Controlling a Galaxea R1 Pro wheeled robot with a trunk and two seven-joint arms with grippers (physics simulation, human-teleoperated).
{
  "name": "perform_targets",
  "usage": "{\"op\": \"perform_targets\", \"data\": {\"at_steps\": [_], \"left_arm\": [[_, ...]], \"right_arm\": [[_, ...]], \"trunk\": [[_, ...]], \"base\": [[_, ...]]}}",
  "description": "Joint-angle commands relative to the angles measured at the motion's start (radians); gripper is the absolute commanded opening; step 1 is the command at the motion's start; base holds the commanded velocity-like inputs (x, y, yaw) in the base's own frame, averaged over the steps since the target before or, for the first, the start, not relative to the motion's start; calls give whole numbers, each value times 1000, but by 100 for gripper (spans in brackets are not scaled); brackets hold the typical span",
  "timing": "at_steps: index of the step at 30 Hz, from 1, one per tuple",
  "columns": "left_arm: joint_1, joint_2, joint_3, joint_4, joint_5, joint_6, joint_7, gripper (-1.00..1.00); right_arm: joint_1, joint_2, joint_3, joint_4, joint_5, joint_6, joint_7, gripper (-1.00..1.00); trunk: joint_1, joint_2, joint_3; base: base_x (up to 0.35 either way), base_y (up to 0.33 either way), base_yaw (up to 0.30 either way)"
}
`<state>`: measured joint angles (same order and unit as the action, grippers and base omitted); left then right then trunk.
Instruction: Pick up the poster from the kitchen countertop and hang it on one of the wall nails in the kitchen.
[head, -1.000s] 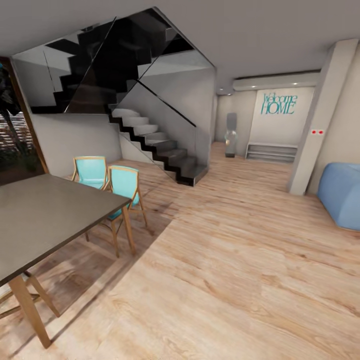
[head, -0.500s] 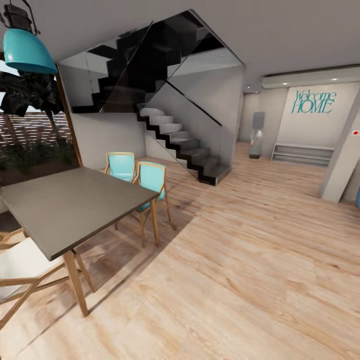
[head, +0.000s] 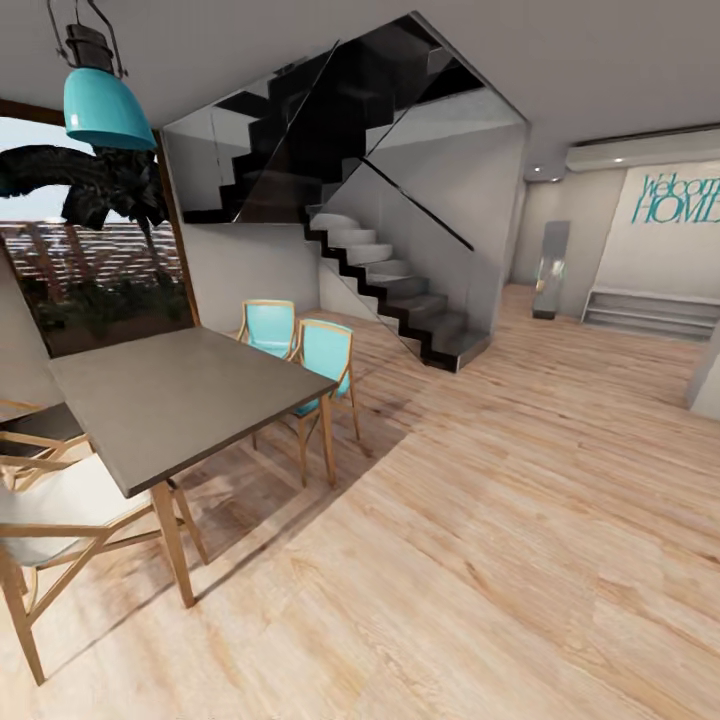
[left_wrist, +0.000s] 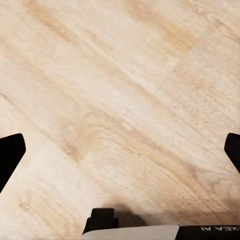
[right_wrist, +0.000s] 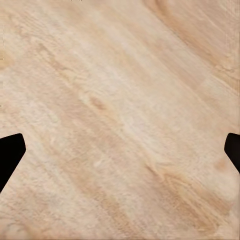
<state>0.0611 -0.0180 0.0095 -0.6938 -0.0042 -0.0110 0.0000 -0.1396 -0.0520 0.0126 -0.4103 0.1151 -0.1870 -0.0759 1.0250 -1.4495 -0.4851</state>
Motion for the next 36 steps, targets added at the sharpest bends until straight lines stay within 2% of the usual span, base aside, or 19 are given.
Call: {"op": "perform_targets", "data": {"at_steps": [1,10,25,28,31,36], "left_arm": [[0,0,1,-1,0,-1,0,100],[0,0,3,-1,1,-1,0,100],[0,1,7,-2,2,-1,1,100],[0,1,22,-2,3,-1,1,100],[0,1,63,-3,4,-1,2,100],[0,1,78,-3,4,-1,2,100]], "right_arm": [[-1,0,1,1,11,-2,-6,100],[-1,7,3,1,11,-1,-74,100],[-1,11,3,4,11,0,-90,100],[-1,11,3,4,11,0,-90,100],[-1,10,3,4,11,0,-90,100],[-1,10,3,4,11,0,-90,100]], "trunk": [[0,0,-1],[0,0,-6],[0,0,-14],[0,0,-15],[0,0,-17],[0,0,-19]], "base": [[-1,-63,255],[0,-18,260],[0,-1,262],[0,0,262],[0,0,262],[0,0,262]]}}
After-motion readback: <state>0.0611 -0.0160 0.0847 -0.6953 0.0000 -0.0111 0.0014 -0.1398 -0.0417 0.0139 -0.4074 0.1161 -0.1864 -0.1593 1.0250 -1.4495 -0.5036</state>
